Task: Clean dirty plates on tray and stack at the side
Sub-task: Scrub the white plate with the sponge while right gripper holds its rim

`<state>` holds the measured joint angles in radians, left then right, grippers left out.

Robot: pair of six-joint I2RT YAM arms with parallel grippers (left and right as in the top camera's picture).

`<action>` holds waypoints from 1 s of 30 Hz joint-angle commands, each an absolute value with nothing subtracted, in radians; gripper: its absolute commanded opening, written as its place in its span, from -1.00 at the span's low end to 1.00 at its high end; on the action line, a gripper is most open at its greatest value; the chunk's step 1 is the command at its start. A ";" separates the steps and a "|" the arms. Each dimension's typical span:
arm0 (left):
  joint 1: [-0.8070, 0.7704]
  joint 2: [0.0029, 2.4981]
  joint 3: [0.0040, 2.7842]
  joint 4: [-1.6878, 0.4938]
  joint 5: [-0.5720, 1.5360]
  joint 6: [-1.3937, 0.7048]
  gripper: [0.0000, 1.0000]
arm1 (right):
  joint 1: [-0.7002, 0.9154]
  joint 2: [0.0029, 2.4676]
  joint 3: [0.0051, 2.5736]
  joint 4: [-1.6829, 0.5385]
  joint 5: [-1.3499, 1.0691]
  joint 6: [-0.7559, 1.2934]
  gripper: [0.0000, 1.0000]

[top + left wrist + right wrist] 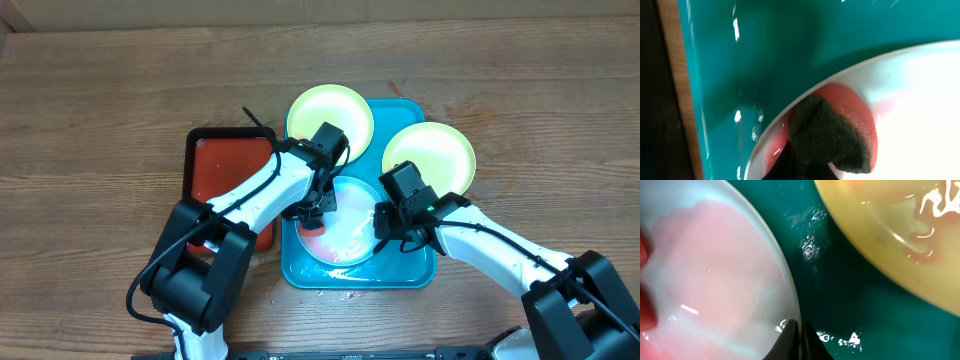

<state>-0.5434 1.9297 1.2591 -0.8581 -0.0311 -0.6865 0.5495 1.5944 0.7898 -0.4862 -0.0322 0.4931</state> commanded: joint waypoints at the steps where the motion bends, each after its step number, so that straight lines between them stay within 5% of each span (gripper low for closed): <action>1: -0.539 1.909 1.253 -0.791 -0.050 -0.650 -0.91 | 0.544 1.588 0.790 -0.490 -0.002 0.480 -0.92; 8: -0.551 1.909 1.252 -0.667 0.224 -0.651 -0.91 | 0.544 1.588 0.790 -0.503 -0.002 0.462 -0.92; 23: -0.588 2.026 1.252 -0.518 0.457 -0.624 -0.92 | 0.544 1.588 0.790 -0.503 -0.002 0.463 -0.92; 30: -0.580 2.033 1.272 -0.555 0.358 -0.580 -0.92 | 0.544 1.588 0.790 -0.504 -0.002 0.463 -0.92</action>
<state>-0.5747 2.0014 1.2537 -0.5171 0.4049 -0.6178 0.5430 1.5932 0.7902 -0.5064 -0.0113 0.4889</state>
